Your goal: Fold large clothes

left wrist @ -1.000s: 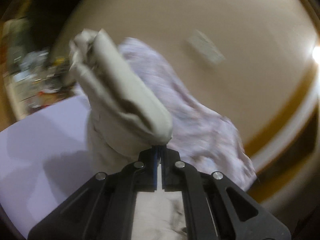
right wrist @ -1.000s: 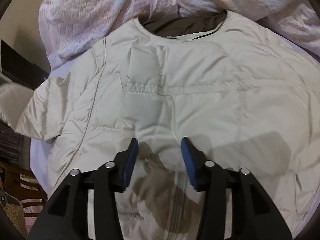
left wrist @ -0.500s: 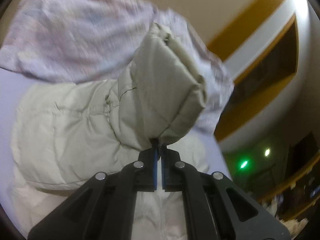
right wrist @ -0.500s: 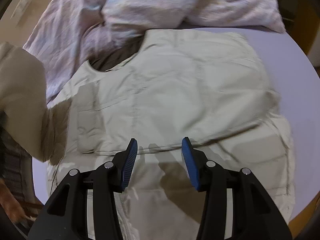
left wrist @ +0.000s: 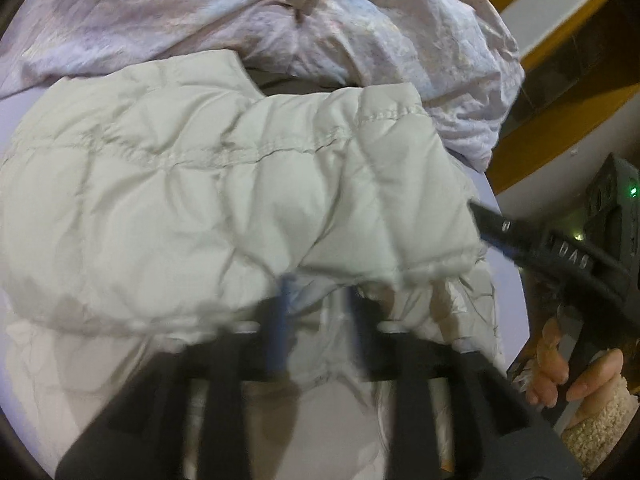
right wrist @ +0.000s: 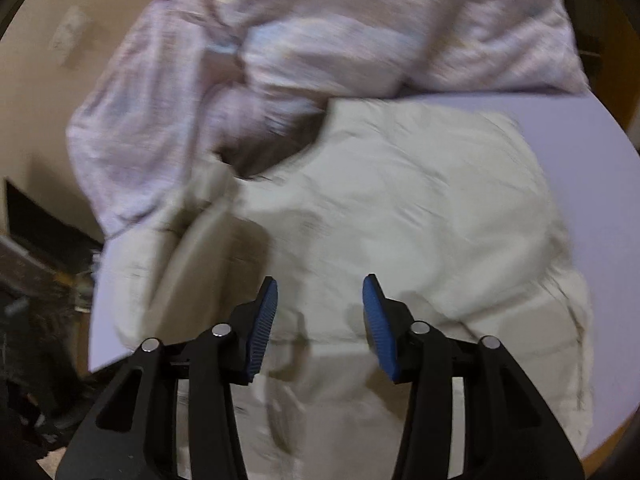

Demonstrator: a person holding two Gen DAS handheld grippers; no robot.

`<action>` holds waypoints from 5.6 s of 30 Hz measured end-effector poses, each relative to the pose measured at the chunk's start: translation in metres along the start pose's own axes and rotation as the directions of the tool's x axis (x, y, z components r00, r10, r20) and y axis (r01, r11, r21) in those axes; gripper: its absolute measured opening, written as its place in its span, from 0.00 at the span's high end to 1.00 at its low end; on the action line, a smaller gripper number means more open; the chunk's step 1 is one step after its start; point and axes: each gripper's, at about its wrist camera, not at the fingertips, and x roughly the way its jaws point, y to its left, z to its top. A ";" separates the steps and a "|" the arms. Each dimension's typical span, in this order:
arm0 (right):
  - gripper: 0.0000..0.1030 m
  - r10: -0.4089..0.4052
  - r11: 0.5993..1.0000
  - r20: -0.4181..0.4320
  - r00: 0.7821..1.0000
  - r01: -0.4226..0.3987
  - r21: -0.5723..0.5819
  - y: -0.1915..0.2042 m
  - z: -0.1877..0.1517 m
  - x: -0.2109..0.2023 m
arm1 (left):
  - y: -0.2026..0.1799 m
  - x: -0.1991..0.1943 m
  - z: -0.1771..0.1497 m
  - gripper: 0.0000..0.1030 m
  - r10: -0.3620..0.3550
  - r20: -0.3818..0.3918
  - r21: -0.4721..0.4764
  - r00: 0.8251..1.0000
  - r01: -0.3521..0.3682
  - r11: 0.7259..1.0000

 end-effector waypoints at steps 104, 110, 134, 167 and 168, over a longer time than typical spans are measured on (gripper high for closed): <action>0.90 -0.086 0.937 0.228 0.970 0.002 0.349 -0.149 0.133 -0.028 | 0.127 -0.119 0.144 0.88 0.098 0.353 -0.253 0.930 -0.006 0.968; 0.88 -0.171 0.920 0.158 0.972 0.101 0.378 -0.152 0.151 0.020 | 0.152 -0.072 0.172 0.88 0.152 0.295 -0.308 0.943 -0.056 0.950; 0.79 -0.051 0.986 -0.169 0.984 0.077 0.151 -0.062 0.118 0.101 | 0.107 -0.045 0.189 0.18 0.202 0.242 -0.184 0.949 -0.160 0.970; 0.45 -0.351 0.935 0.135 0.927 0.354 -0.003 -0.080 0.092 0.080 | 0.071 0.008 0.162 0.14 0.383 0.276 -0.089 0.881 -0.374 0.923; 0.45 -0.366 0.929 0.136 0.921 0.371 -0.010 -0.081 0.091 0.083 | 0.074 0.012 0.163 0.14 0.407 0.276 -0.092 0.871 -0.397 0.913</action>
